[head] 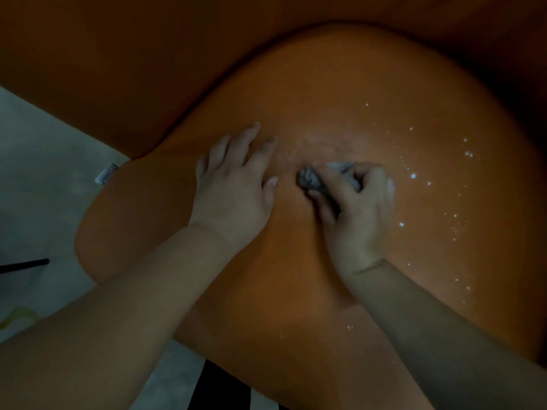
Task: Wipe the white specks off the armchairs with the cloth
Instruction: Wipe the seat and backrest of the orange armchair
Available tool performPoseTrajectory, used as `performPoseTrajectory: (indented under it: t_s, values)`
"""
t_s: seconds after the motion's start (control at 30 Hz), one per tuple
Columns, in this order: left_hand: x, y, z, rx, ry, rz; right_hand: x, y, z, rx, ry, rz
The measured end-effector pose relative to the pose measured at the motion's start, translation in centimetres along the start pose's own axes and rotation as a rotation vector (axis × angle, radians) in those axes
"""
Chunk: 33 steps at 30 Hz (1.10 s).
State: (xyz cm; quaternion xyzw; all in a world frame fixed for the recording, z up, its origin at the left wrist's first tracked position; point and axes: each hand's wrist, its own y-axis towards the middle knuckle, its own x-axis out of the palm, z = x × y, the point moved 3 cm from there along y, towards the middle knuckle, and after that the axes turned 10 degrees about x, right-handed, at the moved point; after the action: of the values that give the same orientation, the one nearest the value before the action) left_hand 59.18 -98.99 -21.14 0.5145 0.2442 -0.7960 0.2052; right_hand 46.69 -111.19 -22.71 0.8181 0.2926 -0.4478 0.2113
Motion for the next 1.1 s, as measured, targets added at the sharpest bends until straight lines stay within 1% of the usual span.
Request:
performPoseTrajectory:
  t_s: [0.1,0.17,0.2,0.27,0.37,0.4,0.47,0.53,0.6,0.7,0.8,0.83,0.9,0.97,1.0,1.1]
  values:
    - [0.0,0.1,0.2,-0.004,-0.002,0.003,0.6,1.5,-1.1,-0.164,-0.037,-0.066]
    - [0.0,0.2,0.3,-0.012,-0.005,0.007,0.9,4.3,-1.6,-0.214,-0.087,-0.034]
    - [0.0,0.2,0.3,-0.012,-0.004,0.006,0.9,5.7,-1.4,-0.200,-0.094,-0.011]
    - [0.1,0.3,0.5,-0.013,-0.010,0.000,0.6,7.0,-0.5,-0.106,-0.066,0.025]
    - [0.2,0.6,0.9,0.004,-0.017,-0.006,-0.3,4.1,0.9,0.049,-0.024,0.069]
    - [0.2,0.7,1.1,0.014,-0.013,-0.004,-0.5,2.7,1.1,0.051,-0.017,0.062]
    - [0.3,1.1,1.5,0.034,-0.010,-0.001,-0.6,1.3,1.2,-0.018,-0.022,0.006]
    - [0.4,1.6,2.0,0.046,-0.014,0.002,-0.6,3.0,1.2,-0.082,-0.050,-0.020]
    - [0.4,2.0,2.5,0.054,-0.015,0.004,-0.7,5.8,1.4,-0.099,-0.109,0.019]
    - [0.5,2.7,2.9,0.056,-0.012,0.004,-0.9,7.9,2.1,0.002,-0.103,0.071]
    - [0.5,3.1,3.2,0.064,-0.004,0.001,-1.3,4.7,2.6,0.139,-0.011,0.107]
    - [0.5,3.2,3.2,0.071,0.000,-0.003,-1.4,3.3,2.5,0.135,0.004,0.089]
    - [0.5,3.4,3.4,0.088,0.001,-0.003,-1.6,2.1,2.4,0.025,-0.024,0.021]
    - [0.5,3.5,3.5,0.095,-0.002,-0.001,-1.7,4.3,2.7,-0.076,-0.062,-0.013]
    - [0.6,3.6,3.6,0.096,-0.002,0.000,-1.6,6.1,2.8,-0.098,-0.088,-0.007]
    - [0.7,3.7,3.9,0.098,0.001,0.002,-1.5,10.6,3.2,-0.071,-0.113,0.024]
